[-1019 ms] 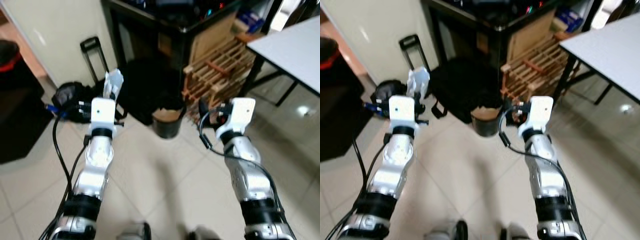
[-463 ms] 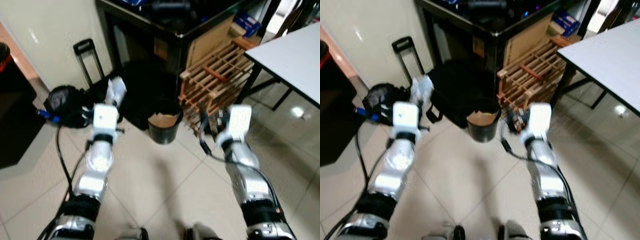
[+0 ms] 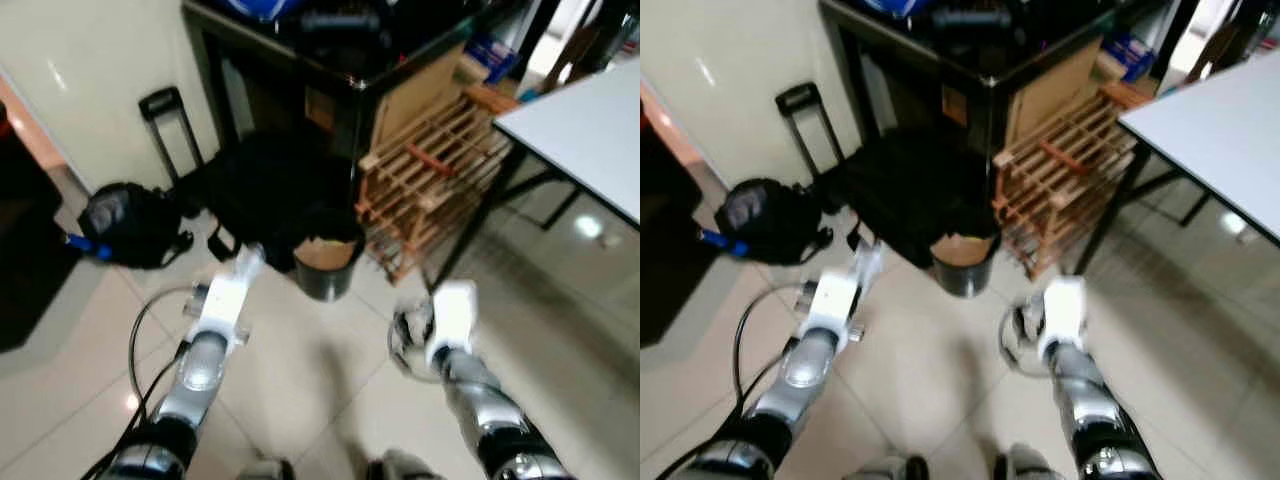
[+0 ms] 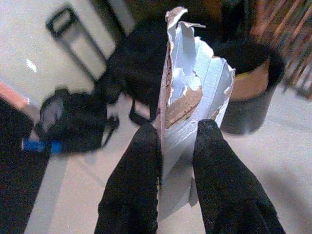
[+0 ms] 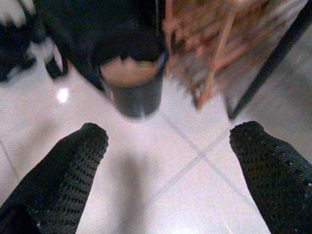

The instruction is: Picking trash to rubbish bin

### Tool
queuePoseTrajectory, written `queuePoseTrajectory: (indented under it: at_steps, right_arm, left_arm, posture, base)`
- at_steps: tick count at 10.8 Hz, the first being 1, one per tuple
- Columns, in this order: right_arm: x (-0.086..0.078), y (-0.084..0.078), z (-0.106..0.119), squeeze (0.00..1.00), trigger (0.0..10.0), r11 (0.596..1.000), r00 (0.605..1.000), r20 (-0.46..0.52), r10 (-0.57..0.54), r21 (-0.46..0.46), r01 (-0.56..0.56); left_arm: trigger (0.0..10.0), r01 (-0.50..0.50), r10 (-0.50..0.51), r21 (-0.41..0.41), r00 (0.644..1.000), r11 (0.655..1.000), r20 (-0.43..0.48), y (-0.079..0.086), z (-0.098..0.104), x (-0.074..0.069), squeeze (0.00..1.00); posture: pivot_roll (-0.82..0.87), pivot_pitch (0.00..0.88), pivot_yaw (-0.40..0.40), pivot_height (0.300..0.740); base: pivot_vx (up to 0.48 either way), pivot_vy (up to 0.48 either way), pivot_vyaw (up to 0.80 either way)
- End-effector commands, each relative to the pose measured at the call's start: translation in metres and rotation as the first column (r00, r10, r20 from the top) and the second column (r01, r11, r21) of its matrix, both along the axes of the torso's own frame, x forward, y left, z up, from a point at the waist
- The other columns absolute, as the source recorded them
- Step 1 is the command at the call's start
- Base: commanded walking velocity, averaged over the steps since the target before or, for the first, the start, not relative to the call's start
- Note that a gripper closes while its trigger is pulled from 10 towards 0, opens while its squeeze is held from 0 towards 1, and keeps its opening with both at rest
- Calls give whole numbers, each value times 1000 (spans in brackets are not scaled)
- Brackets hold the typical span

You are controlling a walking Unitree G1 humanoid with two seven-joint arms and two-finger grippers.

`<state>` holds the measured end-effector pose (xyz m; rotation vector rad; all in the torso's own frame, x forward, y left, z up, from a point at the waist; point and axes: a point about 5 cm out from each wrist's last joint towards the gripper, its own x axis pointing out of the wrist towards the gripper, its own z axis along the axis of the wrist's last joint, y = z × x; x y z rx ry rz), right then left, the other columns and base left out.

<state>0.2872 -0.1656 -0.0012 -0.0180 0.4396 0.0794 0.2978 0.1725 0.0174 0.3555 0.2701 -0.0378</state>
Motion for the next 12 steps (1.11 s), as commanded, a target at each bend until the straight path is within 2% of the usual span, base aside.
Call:
queuePoseTrajectory:
  at_steps: [1,6,10,12]
  right_arm:
    - [-11,-11,-11,0,10000,999,999,-47,-27,-32,26]
    - [-38,-11,-38,0,10000,998,986,-166,-30,-54,21]
    - [-59,-22,-54,0,10000,995,963,-263,-64,-97,40]
    - [-66,-20,-58,0,10000,995,956,-292,-43,-94,16]
  left_arm:
    - [10000,16,-17,-13,997,1000,-74,-4,-15,-11,0]
    - [10000,14,-11,7,964,1000,-266,1,-50,-42,0]
    - [10000,-10,15,14,935,1000,-354,6,-66,-62,0]
    - [10000,-16,24,24,926,1000,-376,8,-70,-68,0]
  posture:
    - [-15,177,38,740]
    - [-12,173,35,740]
    - [-4,177,36,740]
    - [-5,179,36,740]
  base:
    - [360,0,0]
    - [347,0,0]
    - [337,0,0]
    - [336,0,0]
